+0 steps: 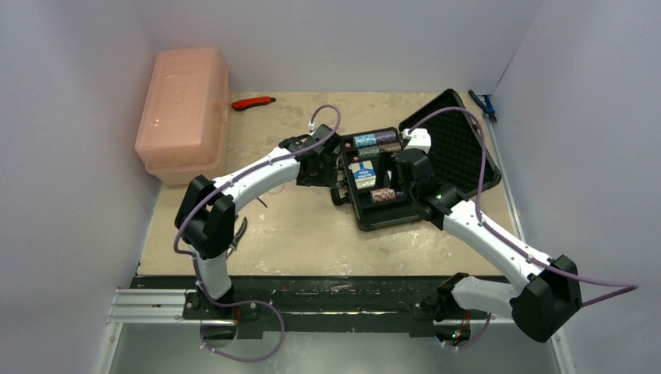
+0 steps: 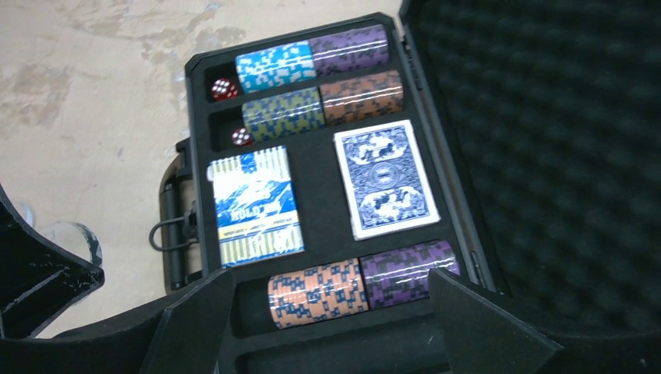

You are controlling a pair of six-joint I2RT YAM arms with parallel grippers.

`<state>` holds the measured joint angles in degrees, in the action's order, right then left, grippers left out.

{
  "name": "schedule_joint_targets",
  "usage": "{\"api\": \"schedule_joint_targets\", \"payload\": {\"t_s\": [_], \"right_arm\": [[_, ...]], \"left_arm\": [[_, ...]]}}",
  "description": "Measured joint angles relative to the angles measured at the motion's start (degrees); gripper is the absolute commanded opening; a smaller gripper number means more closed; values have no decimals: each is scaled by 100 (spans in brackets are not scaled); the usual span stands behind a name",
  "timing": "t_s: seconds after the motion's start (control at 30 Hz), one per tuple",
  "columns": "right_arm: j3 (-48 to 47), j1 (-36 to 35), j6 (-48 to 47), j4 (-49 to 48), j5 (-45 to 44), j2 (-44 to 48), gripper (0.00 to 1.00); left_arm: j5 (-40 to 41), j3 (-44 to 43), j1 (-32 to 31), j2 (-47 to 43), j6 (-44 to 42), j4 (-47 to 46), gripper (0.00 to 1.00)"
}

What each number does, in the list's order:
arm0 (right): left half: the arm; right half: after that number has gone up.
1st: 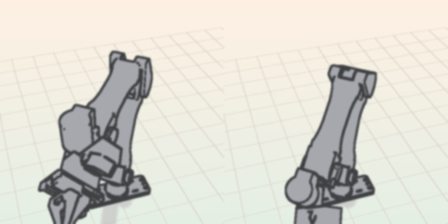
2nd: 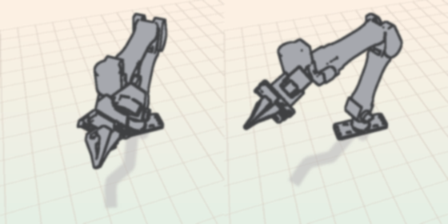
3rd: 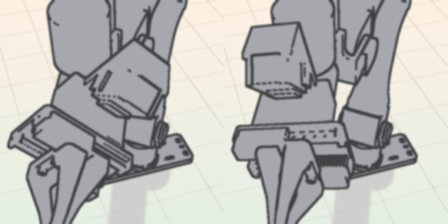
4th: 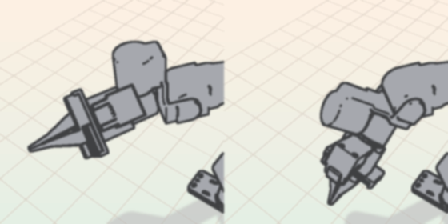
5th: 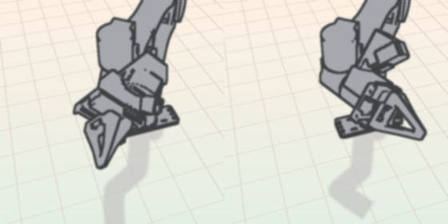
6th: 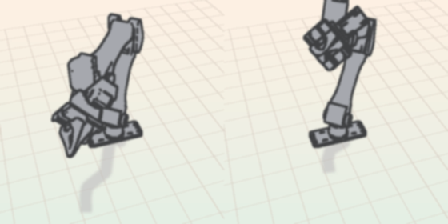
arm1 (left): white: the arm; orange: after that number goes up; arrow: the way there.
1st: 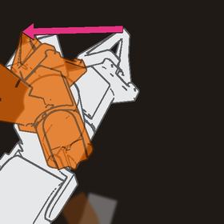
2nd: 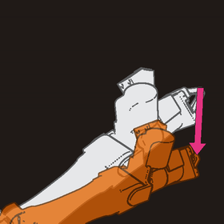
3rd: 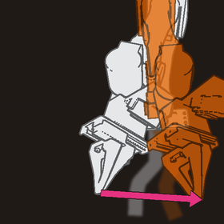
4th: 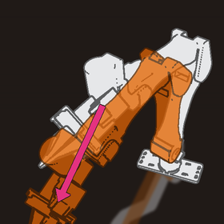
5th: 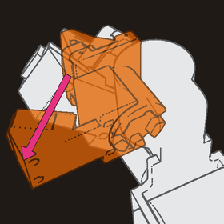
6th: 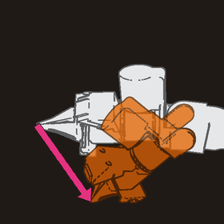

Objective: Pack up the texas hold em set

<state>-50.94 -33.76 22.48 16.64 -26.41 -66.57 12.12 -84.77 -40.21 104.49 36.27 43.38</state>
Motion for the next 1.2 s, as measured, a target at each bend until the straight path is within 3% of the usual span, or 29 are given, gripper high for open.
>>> {"api": "schedule_joint_targets", "payload": {"t_s": [0.57, 0.97, 1.2], "right_arm": [[122, 0, 531, 52, -1644, 732, 99], [184, 0, 870, 273, -2201, 944, 99], [184, 0, 1622, 697, -2916, 1169, 99]], "left_arm": [[-750, -1388, -162, 1088, -208, -146, 0], [-1386, -2540, -295, 1851, -295, -404, 0], [-1794, -3165, -345, 2398, -286, -562, 0]]}}
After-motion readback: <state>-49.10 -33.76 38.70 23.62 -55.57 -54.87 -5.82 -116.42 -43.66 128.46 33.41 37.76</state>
